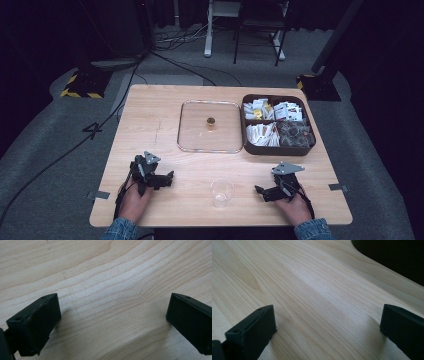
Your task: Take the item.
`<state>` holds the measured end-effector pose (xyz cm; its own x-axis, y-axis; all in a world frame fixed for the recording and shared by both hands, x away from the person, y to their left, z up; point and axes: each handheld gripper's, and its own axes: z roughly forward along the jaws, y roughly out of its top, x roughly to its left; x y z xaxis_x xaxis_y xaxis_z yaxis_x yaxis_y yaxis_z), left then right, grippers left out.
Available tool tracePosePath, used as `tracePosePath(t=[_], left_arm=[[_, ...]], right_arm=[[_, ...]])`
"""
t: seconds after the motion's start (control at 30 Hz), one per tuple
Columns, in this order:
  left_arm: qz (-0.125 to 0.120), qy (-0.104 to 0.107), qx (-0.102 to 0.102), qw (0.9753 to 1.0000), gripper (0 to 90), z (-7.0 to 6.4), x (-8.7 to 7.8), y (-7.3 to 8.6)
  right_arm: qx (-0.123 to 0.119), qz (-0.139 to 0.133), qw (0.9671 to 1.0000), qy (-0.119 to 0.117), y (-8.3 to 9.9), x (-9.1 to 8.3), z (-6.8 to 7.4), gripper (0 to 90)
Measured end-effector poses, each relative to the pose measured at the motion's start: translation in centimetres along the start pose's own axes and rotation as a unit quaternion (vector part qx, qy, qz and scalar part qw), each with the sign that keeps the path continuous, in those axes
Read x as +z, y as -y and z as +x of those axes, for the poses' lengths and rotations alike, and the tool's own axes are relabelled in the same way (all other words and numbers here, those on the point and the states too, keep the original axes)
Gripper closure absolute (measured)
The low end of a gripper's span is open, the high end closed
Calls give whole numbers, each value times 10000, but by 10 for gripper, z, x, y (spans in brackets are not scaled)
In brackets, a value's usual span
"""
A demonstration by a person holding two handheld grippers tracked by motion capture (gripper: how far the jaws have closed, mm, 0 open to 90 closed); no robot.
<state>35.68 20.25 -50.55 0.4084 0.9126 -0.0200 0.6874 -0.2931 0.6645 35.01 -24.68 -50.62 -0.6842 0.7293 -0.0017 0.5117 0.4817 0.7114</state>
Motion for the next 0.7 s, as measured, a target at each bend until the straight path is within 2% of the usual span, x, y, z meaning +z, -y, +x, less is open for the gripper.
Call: tracePosePath(t=[0.7], left_arm=[[23, 49, 6, 10000, 0, -1, 0, 0]], right_arm=[[1, 5, 10000, 3, 0, 0, 1, 1]])
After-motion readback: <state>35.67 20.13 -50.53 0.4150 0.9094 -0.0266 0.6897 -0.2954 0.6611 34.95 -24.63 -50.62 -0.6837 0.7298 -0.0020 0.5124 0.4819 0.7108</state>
